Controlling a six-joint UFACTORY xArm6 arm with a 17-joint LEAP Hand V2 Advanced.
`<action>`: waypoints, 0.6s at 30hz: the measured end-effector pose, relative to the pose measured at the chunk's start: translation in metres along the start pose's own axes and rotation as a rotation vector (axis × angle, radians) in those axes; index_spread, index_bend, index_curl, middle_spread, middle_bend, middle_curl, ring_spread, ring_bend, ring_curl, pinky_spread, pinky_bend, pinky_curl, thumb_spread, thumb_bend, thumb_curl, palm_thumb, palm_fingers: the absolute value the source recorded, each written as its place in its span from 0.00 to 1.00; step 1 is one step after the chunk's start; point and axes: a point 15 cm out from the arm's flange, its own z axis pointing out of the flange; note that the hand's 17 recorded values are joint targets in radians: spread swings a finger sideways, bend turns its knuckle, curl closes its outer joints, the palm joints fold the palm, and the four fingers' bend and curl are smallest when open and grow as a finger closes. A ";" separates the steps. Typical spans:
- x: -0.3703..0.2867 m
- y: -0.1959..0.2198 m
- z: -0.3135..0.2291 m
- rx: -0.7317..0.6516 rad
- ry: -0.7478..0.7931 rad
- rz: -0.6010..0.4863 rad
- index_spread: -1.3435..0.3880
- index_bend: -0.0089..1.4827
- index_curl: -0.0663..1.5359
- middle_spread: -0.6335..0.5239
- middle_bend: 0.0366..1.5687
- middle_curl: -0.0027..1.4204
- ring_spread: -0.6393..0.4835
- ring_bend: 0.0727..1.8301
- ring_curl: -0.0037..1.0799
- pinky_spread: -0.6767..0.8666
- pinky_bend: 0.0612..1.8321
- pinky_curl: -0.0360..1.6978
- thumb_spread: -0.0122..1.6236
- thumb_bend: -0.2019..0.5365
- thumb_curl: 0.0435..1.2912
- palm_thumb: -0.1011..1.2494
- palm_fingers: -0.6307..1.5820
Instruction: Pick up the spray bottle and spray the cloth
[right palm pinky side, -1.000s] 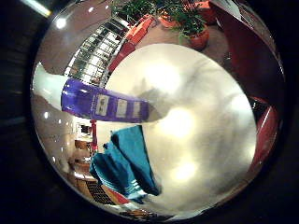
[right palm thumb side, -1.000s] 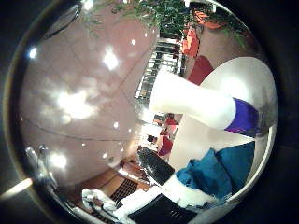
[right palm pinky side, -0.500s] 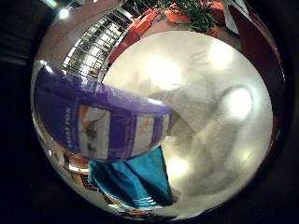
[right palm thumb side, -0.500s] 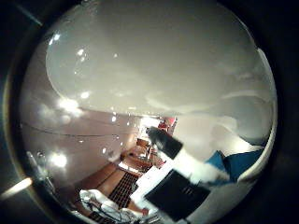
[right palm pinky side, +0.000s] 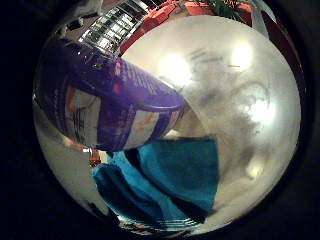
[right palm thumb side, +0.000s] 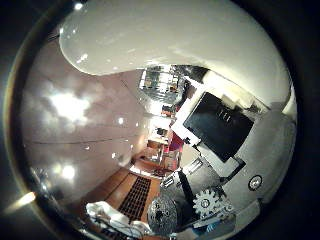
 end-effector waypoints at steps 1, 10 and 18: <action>-0.003 0.000 0.001 -0.001 -0.001 -0.007 0.63 0.63 0.50 0.44 0.73 0.50 0.40 0.67 0.53 0.26 0.62 0.38 0.55 0.26 0.44 0.81 0.87; -0.069 -0.009 -0.013 -0.024 0.006 -0.117 0.67 0.76 0.52 0.46 0.84 0.50 0.42 0.77 0.58 0.32 0.66 0.51 0.58 0.25 0.49 0.84 0.82; -0.141 -0.002 -0.061 -0.220 0.170 -0.268 0.67 0.79 0.51 0.46 0.86 0.48 0.43 0.79 0.57 0.33 0.63 0.60 0.58 0.26 0.53 0.86 0.81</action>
